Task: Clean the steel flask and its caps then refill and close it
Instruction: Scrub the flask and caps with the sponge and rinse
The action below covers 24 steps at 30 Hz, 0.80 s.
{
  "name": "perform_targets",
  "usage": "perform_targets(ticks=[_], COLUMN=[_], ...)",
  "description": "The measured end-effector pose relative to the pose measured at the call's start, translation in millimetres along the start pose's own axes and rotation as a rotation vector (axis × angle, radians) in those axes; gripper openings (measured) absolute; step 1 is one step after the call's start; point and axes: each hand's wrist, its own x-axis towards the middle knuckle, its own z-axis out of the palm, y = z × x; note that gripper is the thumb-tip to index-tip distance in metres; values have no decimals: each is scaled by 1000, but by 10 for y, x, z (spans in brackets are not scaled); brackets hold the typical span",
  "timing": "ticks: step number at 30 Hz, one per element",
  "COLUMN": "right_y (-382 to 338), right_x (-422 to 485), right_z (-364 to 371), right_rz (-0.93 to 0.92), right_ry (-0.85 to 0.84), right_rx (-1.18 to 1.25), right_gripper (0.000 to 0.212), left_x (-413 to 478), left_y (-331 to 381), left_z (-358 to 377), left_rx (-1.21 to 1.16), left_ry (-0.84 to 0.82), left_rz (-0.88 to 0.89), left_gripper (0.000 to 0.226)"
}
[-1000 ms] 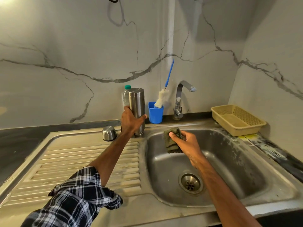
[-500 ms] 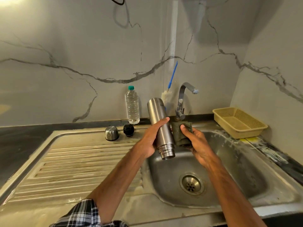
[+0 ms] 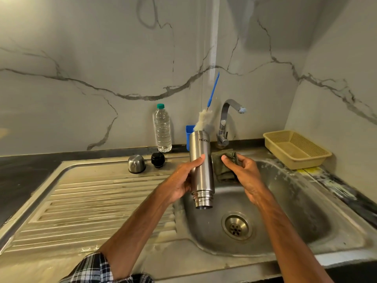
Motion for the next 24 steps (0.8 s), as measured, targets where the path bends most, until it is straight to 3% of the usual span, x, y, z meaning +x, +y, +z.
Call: perform_targets(ticks=[6,9,12,16,20,22,24], right_y=[1,19,-21,-118,-89,-50,-22], right_x=[-16,-29,-16,-1,-53,-65,-57], right_z=[15,14,-16,-142,-232,-219,-192], right_rz=[-48,-59,-62,120,259,281,288], right_ry=[24,22,30,-37,-188,-183,-130], right_rx=[-61,-85,-100,166,274,313,384], right_gripper=[23,21,21,28,39,40,45], left_x=[-85,-114,-100,-260,-335,-360,-338], left_y=[-36,-58,-23,135,201,240,254], left_z=[-60,-55,-128,-229,-283,-271,-295], left_rx=[12,16,-173,34,129,62,-170], left_ry=[-44,-56,-152,-375,-518,-514,-444], left_rz=[14,28,-35,-50,-62,-100,-106], left_gripper=[58,70,66,47,45,42,38])
